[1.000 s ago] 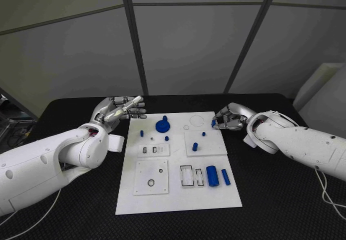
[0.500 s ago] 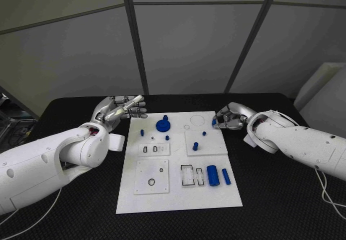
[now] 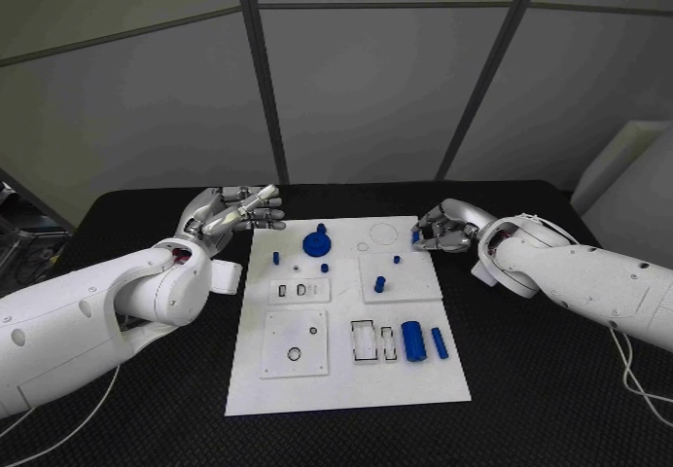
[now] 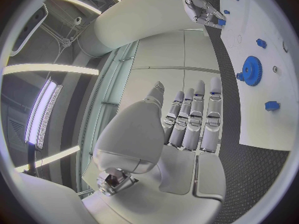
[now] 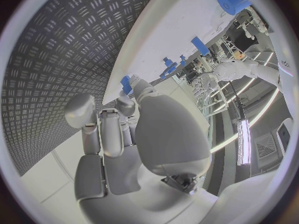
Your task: Assemble the parts on the task board
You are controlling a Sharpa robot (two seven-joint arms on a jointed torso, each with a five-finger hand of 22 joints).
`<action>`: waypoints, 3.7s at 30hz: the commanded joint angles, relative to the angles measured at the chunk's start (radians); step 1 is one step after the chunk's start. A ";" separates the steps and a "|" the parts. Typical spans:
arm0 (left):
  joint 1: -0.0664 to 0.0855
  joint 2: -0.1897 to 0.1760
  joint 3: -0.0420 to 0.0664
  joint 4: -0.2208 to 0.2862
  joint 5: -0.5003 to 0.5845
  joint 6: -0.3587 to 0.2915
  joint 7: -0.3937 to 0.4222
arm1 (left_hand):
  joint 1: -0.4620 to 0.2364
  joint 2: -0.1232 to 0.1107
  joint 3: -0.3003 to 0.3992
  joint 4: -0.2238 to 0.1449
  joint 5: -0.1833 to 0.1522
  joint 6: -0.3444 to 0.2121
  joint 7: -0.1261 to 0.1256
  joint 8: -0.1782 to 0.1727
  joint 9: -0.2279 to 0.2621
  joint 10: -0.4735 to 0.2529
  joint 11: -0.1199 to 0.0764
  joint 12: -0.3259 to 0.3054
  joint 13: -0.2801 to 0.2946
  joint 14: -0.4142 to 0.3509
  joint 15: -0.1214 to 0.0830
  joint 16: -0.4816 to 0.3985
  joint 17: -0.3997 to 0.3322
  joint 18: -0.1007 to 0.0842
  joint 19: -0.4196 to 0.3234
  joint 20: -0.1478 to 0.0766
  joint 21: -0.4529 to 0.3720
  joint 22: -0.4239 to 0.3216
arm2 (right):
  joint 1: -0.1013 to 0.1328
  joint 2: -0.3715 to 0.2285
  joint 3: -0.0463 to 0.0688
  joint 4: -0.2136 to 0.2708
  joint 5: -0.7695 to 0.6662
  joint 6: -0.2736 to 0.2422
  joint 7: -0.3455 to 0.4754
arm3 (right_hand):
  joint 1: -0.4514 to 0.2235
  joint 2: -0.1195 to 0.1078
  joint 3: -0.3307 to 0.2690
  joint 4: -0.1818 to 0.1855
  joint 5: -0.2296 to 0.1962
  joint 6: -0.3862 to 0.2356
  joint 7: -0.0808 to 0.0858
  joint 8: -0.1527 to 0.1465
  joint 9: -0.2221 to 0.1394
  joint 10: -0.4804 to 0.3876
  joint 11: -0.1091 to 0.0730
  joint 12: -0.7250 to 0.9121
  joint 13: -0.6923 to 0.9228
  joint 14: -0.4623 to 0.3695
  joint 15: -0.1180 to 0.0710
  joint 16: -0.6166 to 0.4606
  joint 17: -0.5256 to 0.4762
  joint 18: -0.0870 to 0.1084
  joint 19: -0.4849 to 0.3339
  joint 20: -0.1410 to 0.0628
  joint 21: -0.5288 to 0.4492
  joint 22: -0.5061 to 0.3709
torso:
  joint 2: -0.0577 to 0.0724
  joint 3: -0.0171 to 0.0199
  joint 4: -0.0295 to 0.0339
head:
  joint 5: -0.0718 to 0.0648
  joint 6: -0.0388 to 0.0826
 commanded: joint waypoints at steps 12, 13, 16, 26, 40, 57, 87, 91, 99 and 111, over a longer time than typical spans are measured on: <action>0.001 -0.002 0.001 0.002 -0.003 0.010 0.007 | 0.007 0.003 0.002 -0.004 -0.001 0.000 0.004 -0.005 0.000 -0.002 0.001 -0.004 0.000 -0.004 0.001 -0.006 0.001 0.050 -0.001 0.006 -0.005 -0.002 | 0.001 0.004 0.001 -0.001 -0.010 0.008 -0.003 | 0.000 0.010 0.004 0.002 -0.004 0.038 0.002 0.018 0.006 0.016 0.001 0.013 0.008 0.061 -0.002 0.010 0.071 -0.010 0.010 0.001 0.009 0.010 | 0.000 0.0003 -0.0004 | -0.001 -0.001; 0.001 -0.002 0.001 0.002 -0.003 0.010 0.007 | 0.007 0.003 0.002 -0.004 -0.001 0.000 0.004 -0.005 0.000 -0.002 0.001 -0.004 0.000 -0.004 0.001 -0.006 0.001 0.050 -0.001 0.006 -0.005 -0.002 | 0.001 0.004 0.001 0.000 -0.010 0.007 -0.003 | -0.001 0.011 0.005 0.002 -0.004 0.041 0.001 0.020 0.007 0.016 0.001 0.013 0.008 0.061 -0.002 0.010 0.072 -0.010 0.011 0.001 0.009 0.011 | 0.000 0.0004 -0.0003 | -0.001 -0.001; 0.001 -0.002 0.001 0.002 -0.003 0.010 0.007 | 0.007 0.003 0.002 -0.004 -0.001 0.000 0.004 -0.005 0.000 -0.002 0.001 -0.004 0.000 -0.004 0.001 -0.006 0.001 0.050 -0.001 0.006 -0.005 -0.002 | 0.001 0.005 0.001 0.000 -0.011 0.002 -0.003 | 0.000 0.018 0.008 0.002 -0.003 0.057 0.000 0.028 0.009 0.018 -0.001 0.017 0.011 0.062 -0.003 0.012 0.075 -0.011 0.014 0.001 0.013 0.017 | 0.000 0.0003 0.0003 | -0.002 -0.001; 0.001 -0.003 0.001 0.002 -0.003 0.011 0.008 | 0.007 0.003 0.002 -0.004 -0.001 0.000 0.004 -0.005 0.000 -0.002 0.001 -0.004 0.000 -0.004 0.001 -0.006 0.001 0.050 -0.001 0.006 -0.005 -0.002 | 0.001 0.008 0.001 0.002 -0.012 -0.041 0.006 | 0.032 0.055 0.046 -0.016 -0.013 0.107 -0.014 0.054 0.018 0.048 -0.013 0.048 0.042 0.073 -0.013 0.037 0.113 -0.020 0.042 -0.006 0.047 0.071 | 0.000 0.0006 -0.0001 | -0.002 -0.005; 0.002 -0.016 0.001 0.006 -0.003 0.009 0.002 | 0.007 0.003 0.002 -0.004 -0.001 0.000 0.004 -0.005 0.000 -0.002 0.001 -0.004 0.000 -0.004 0.001 -0.006 0.001 0.050 -0.001 0.006 -0.005 -0.002 | 0.005 -0.032 0.002 0.102 -0.014 -0.067 -0.033 | 0.032 0.056 0.065 -0.025 0.014 0.113 -0.016 0.056 0.017 0.063 -0.015 0.065 0.059 0.075 -0.016 0.043 0.122 -0.024 0.053 -0.011 0.061 0.093 | -0.002 -0.0031 -0.0010 | -0.001 0.002; 0.003 -0.008 0.001 0.004 -0.003 0.006 -0.004 | 0.011 0.005 0.007 -0.008 0.000 0.000 0.004 -0.006 0.000 -0.003 0.001 -0.005 0.000 -0.003 0.001 -0.008 0.002 0.051 0.000 0.006 -0.005 -0.003 | 0.053 0.069 0.004 0.324 -0.070 -0.060 -0.219 | 0.016 0.049 0.067 -0.020 0.005 0.116 -0.017 0.057 0.017 0.068 -0.016 0.069 0.064 0.075 -0.016 0.046 0.127 -0.026 0.059 -0.012 0.070 0.107 | -0.013 -0.0106 0.0008 | 0.041 -0.012; 0.003 0.016 0.001 -0.007 -0.003 0.010 0.000 | 0.013 0.007 0.010 -0.011 0.000 0.001 0.003 -0.006 0.000 -0.002 0.000 -0.005 0.000 -0.002 0.001 -0.009 0.003 0.051 0.000 0.005 -0.005 -0.003 | 0.006 0.271 -0.065 0.265 -0.258 0.025 -0.301 | 0.004 0.045 0.067 -0.015 0.008 0.116 -0.018 0.057 0.017 0.068 -0.016 0.067 0.062 0.075 -0.016 0.044 0.124 -0.026 0.059 -0.012 0.070 0.107 | -0.012 -0.0088 0.0005 | 0.060 -0.035; 0.003 0.018 0.001 -0.008 -0.003 0.011 0.001 | 0.013 0.007 0.010 -0.011 0.000 0.001 0.003 -0.006 0.000 -0.002 0.000 -0.005 0.000 -0.002 0.001 -0.009 0.003 0.051 0.000 0.005 -0.005 -0.003 | 0.002 0.276 -0.067 0.258 -0.261 0.028 -0.303 | 0.004 0.045 0.067 -0.015 0.008 0.116 -0.018 0.057 0.017 0.068 -0.016 0.067 0.062 0.075 -0.016 0.044 0.124 -0.026 0.059 -0.012 0.070 0.107 | -0.012 -0.0097 0.0010 | 0.064 -0.038; 0.003 0.020 0.001 -0.009 -0.003 0.013 0.001 | 0.013 0.007 0.010 -0.011 0.000 0.001 0.003 -0.006 0.000 -0.002 0.000 -0.005 0.000 -0.002 0.001 -0.009 0.003 0.051 0.000 0.005 -0.005 -0.003 | -0.004 0.284 -0.068 0.250 -0.264 0.043 -0.301 | 0.000 0.043 0.067 -0.014 0.010 0.116 -0.018 0.057 0.016 0.066 -0.016 0.065 0.060 0.075 -0.016 0.044 0.124 -0.026 0.058 -0.012 0.070 0.106 | -0.012 -0.0097 -0.0006 | 0.067 -0.039; 0.003 0.023 0.001 -0.012 -0.003 0.015 0.000 | 0.013 0.007 0.011 -0.012 0.000 0.001 0.002 -0.006 0.000 -0.001 0.000 -0.005 0.000 -0.001 0.000 -0.009 0.004 0.051 0.001 0.005 -0.005 -0.003 | -0.008 0.291 -0.069 0.234 -0.275 0.052 -0.298 | -0.004 0.039 0.067 -0.013 0.010 0.111 -0.017 0.055 0.015 0.064 -0.015 0.062 0.058 0.074 -0.016 0.044 0.124 -0.026 0.057 -0.012 0.069 0.104 | -0.011 -0.0094 0.0004 | 0.069 -0.043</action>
